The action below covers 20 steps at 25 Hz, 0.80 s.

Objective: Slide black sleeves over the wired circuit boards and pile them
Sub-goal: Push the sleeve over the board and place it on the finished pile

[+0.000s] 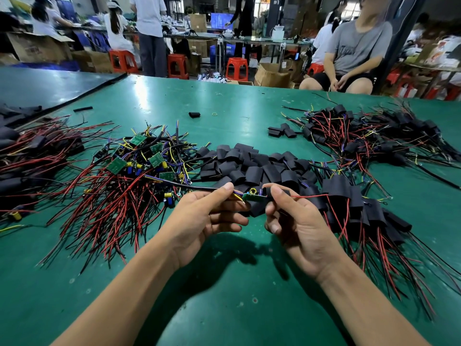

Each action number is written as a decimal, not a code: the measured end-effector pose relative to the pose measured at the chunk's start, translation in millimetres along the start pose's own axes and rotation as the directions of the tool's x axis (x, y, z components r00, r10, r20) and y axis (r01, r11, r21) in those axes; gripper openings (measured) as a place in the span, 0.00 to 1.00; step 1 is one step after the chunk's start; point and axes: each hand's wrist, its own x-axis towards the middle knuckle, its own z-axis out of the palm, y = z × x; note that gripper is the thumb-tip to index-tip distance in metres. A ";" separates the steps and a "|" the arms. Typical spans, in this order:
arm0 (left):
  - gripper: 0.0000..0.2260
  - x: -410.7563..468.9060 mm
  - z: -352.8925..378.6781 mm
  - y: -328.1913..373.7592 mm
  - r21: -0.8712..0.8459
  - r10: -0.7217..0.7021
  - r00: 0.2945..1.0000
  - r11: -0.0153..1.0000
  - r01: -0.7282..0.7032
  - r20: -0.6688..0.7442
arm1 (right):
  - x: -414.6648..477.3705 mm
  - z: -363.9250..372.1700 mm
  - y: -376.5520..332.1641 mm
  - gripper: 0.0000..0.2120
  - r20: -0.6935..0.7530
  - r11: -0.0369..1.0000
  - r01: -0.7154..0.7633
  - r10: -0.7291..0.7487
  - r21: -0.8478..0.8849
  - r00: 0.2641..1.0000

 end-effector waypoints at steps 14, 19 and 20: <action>0.12 -0.7 0.2 -2.0 -0.071 0.045 0.999 0.996 -0.045 -0.001 | 1.3 2.4 6.8 0.18 0.014 0.996 -0.058 0.059 -0.064 0.998; 0.15 1.1 1.1 -6.0 -0.051 0.074 0.997 0.996 -0.074 -0.021 | 0.8 5.8 8.6 0.14 0.003 0.997 -0.072 0.072 -0.032 0.997; 0.17 1.6 1.5 -6.9 -0.053 0.075 0.997 0.996 -0.076 -0.024 | 0.5 6.3 8.6 0.14 -0.002 0.997 -0.075 0.075 -0.024 0.997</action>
